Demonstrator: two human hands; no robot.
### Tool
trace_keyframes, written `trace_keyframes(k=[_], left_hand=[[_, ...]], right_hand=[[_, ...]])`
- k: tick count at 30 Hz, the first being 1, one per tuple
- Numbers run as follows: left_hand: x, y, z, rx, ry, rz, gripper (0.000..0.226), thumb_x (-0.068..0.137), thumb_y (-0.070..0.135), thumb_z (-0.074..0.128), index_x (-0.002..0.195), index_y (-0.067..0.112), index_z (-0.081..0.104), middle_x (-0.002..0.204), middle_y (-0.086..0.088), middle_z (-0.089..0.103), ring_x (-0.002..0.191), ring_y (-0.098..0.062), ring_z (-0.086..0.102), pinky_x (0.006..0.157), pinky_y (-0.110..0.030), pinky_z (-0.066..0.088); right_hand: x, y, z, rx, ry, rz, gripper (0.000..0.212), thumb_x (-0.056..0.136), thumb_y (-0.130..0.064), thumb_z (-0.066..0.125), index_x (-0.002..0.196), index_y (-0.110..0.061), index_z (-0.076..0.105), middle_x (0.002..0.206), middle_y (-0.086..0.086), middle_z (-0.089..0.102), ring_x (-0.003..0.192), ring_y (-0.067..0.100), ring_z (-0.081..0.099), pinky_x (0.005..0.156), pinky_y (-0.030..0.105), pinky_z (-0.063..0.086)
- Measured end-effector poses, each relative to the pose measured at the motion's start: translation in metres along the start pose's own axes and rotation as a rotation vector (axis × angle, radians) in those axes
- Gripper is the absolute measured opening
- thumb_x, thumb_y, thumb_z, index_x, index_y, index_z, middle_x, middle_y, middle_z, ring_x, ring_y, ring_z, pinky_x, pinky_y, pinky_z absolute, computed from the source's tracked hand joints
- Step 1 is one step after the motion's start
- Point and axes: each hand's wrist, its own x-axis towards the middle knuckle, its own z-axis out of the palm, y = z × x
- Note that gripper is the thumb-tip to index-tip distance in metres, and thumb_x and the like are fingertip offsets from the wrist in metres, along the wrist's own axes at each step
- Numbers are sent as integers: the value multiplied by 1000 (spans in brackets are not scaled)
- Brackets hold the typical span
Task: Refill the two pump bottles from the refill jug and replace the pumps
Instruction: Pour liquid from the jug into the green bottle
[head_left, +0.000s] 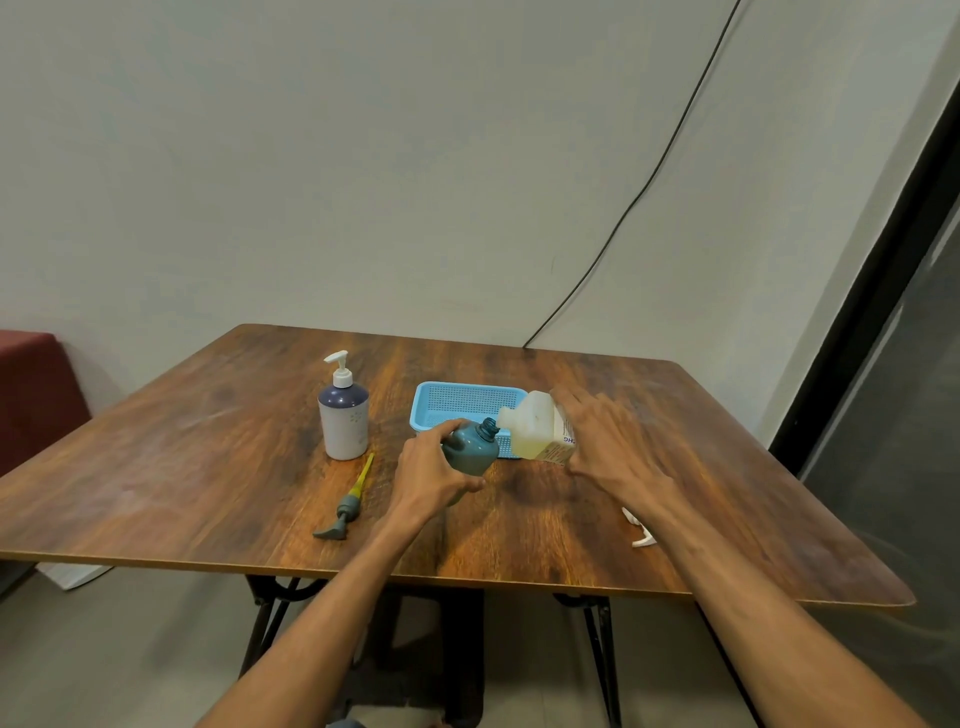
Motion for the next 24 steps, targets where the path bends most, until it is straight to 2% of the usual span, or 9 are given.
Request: trace_keyframes(k=[4,8,11,17,24], left_hand=[[0,0,0,-3,2,3,86,59,19,93,136,19,55,126,-2,63,110,-13,59,93,-31,53],[0,0,2,-18,2,-2,85,59,18,93,135,19,56,125,-2,63,109,-12,58,91,-29,52],[0,0,2,-15,5,0,87,57,20,94,135,21,56,124,0,63,110,-13,57,91,-31,53],[1,0,3,-13,2,1,86,59,17,93,136,18,56,127,-2,62,104,-8,55,84,-19,48],[0,2,2,-19,4,-4,85,59,16,93,135,19,56,125,-2,63,106,-11,57,85,-23,51]], right_hand=[[-1,0,-1,22,-15,7,67,69,-29,81,128,-19,52,112,7,64,94,30,61,75,38,51],[-2,-3,-6,5,-26,14,68,72,-27,79,132,-19,49,118,6,62,98,29,59,76,35,46],[-2,-3,-9,3,-32,16,68,72,-26,80,132,-18,49,118,7,61,98,30,58,77,38,46],[-2,-3,-9,6,-24,10,66,71,-33,79,129,-21,50,115,5,62,96,29,58,76,36,47],[-3,-5,-13,9,-36,10,68,72,-30,80,131,-19,49,119,6,61,100,30,58,79,37,45]])
